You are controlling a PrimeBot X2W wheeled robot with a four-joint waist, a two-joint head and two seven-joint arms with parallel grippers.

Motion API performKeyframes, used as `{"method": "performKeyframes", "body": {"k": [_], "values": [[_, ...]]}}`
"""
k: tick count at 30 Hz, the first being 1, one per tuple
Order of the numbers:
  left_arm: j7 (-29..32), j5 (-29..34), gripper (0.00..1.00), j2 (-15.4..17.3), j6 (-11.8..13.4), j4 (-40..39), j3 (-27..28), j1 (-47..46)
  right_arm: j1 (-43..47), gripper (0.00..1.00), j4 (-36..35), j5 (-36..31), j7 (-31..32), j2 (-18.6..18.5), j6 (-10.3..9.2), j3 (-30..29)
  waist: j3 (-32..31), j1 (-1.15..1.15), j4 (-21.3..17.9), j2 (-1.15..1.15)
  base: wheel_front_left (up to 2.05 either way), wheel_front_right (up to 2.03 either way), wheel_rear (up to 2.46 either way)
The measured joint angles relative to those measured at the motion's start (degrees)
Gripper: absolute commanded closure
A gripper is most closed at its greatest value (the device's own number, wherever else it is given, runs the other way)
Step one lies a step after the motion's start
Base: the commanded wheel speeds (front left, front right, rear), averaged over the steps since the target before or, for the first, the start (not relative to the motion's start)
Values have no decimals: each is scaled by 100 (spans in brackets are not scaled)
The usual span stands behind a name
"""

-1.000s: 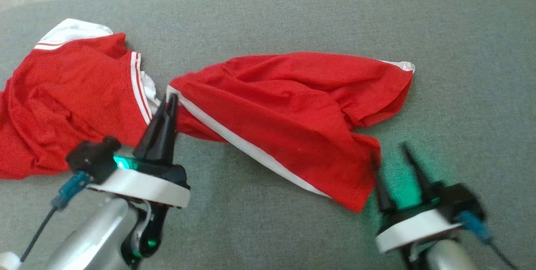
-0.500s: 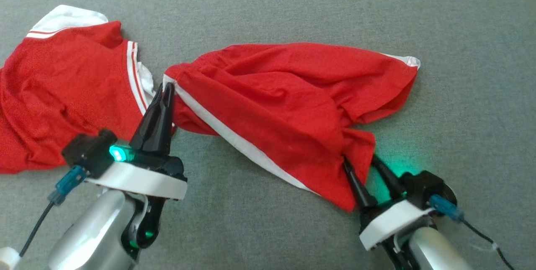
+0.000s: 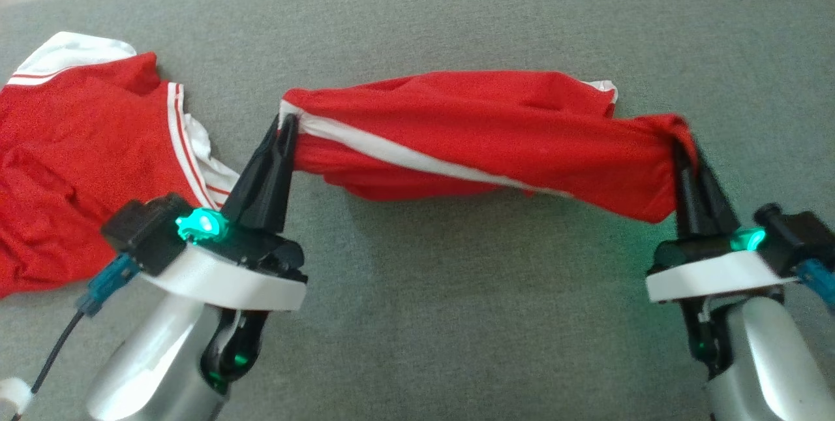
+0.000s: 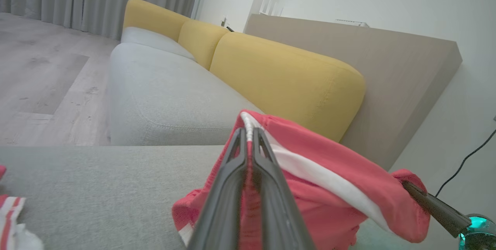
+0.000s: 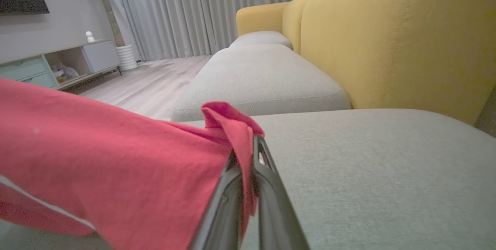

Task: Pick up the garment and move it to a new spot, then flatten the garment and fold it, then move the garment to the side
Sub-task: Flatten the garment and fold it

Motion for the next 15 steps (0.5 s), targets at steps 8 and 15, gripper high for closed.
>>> {"method": "performKeyframes", "body": {"k": [8, 15], "values": [[1, 4, 100, -133, -153, 257, -131, -334, -522, 100, 727, -87, 0, -2, 0, 14, -5, 0, -1, 0, 0, 0, 0], [1, -11, 100, -223, -220, 524, -66, -366, -1023, 0, 1128, -296, 0, -10, 0, -56, 65, 0, 38, 0, 0, 0, 0]]}}
